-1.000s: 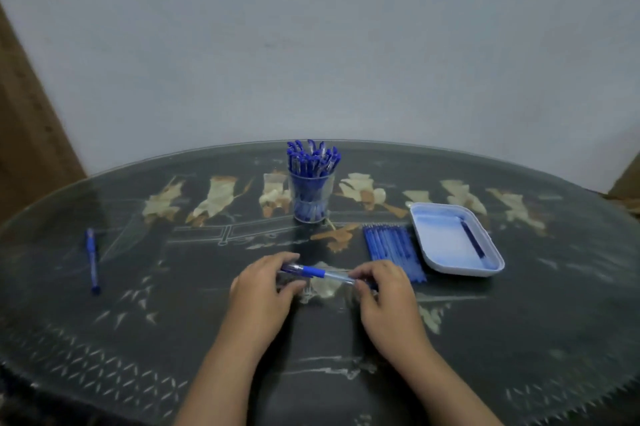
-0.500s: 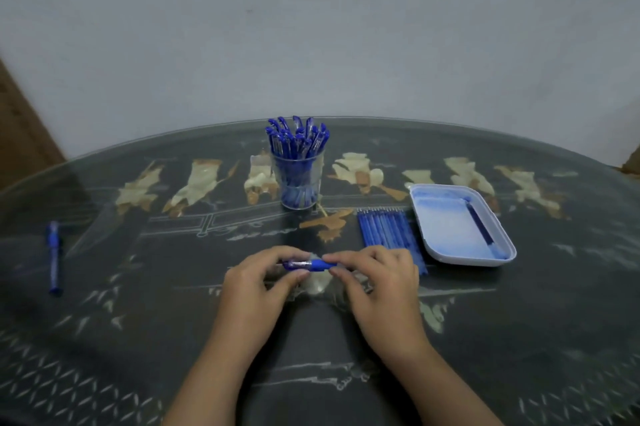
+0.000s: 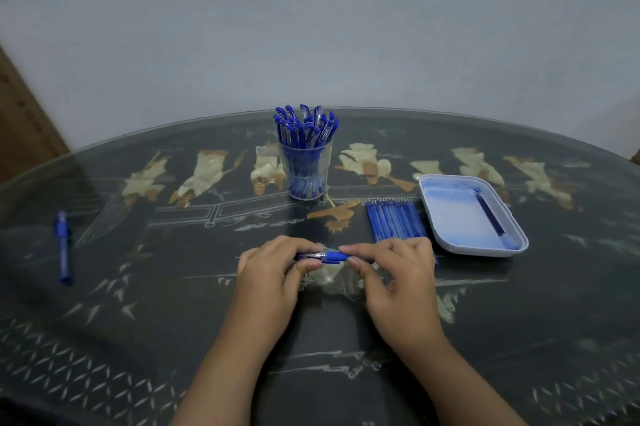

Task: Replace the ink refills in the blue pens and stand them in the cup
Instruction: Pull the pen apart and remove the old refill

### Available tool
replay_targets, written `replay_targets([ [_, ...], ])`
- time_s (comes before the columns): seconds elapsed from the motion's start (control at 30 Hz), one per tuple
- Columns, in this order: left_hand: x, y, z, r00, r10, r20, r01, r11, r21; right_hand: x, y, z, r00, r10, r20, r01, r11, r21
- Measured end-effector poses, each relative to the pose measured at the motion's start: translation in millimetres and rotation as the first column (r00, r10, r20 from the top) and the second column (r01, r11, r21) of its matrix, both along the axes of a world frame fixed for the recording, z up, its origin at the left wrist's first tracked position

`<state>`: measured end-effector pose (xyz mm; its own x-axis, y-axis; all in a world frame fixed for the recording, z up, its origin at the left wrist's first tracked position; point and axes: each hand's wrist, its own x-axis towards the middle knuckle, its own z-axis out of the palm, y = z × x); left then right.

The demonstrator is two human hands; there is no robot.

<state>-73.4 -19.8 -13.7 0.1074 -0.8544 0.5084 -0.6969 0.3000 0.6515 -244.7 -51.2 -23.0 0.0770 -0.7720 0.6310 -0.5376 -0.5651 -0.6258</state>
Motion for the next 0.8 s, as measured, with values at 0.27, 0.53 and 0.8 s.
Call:
replay_targets([
  [0.27, 1, -1, -3, 0.997, 0.06, 0.043, -0.06, 0.998, -0.014, 1, 2, 1, 1.0, 0.01, -0.008, -0.01, 1.0, -0.027],
  [0.53, -2, 1, 3, 0.991, 0.133, 0.009, -0.133, 0.988, 0.082, 2, 2, 2, 1.0, 0.015, -0.021, -0.017, 0.998, -0.062],
  [0.8, 2, 5, 13, 0.922, 0.273, -0.273, -0.218, 0.952, 0.215, -1, 2, 5, 0.998, -0.021, 0.051, 0.023, 0.999, -0.044],
])
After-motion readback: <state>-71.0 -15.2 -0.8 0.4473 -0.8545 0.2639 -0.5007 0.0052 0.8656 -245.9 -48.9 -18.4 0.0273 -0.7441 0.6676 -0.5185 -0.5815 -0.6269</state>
